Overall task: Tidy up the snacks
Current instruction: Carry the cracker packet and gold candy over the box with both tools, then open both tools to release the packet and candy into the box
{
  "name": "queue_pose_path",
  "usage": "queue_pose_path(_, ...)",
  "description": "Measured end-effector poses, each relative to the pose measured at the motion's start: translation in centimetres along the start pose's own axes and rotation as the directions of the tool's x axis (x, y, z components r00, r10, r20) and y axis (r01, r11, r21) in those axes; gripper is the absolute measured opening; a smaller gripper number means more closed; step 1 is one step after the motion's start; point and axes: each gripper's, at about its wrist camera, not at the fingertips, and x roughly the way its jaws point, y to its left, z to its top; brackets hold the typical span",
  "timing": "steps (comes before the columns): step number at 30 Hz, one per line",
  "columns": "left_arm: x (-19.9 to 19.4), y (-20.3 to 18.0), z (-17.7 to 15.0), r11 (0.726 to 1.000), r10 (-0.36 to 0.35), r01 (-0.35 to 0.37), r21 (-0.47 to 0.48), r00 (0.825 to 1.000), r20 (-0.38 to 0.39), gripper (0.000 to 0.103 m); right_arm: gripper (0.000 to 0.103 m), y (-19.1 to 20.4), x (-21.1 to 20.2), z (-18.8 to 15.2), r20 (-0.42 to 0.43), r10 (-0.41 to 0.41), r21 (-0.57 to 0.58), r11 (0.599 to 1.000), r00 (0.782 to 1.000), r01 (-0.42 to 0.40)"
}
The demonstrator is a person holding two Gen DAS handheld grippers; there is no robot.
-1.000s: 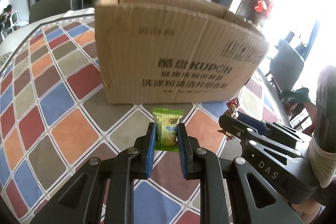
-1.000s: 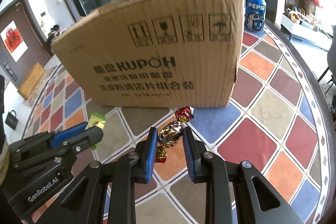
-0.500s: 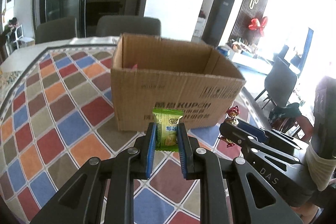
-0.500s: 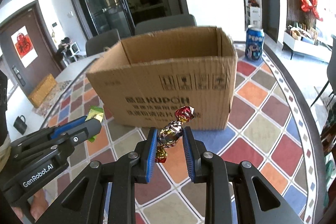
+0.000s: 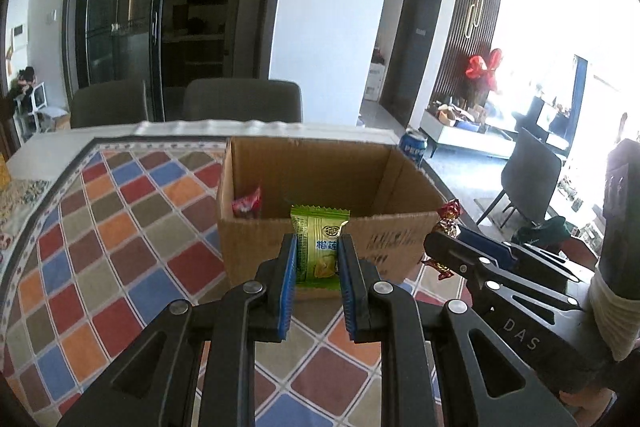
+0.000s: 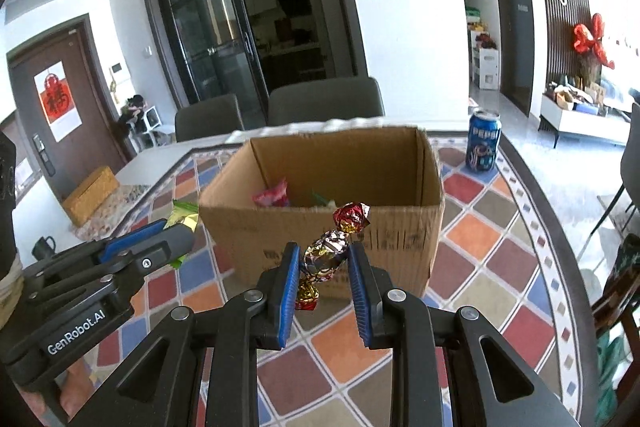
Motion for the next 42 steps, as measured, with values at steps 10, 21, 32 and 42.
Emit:
queue_pose_path(10,0.4,0.0,3.0,1.0,0.006,-0.007,0.016,1.0,0.029,0.021,0.026,0.5,-0.2,3.1,0.053,-0.01,-0.039,0.999,0.999,0.012)
queue_pose_path(21,3.7,0.6,5.9,0.999,0.023,-0.022,0.024,0.999,-0.026,0.021,0.026,0.7,1.5,6.4,0.039,-0.034,-0.076,0.996,0.999,0.037)
queue_pose_path(32,6.9,1.3,7.5,0.998,0.049,-0.045,0.046,0.995,-0.083,0.021,0.026,0.3,4.8,8.2,-0.022,-0.07,-0.096,0.993,0.997,0.068)
queue_pose_path(42,8.2,2.3,7.9,0.996,0.087,-0.087,0.009,0.992,-0.09,0.04,0.031,0.0,6.7,8.8,-0.064,-0.104,-0.104,0.99,0.993,0.097)
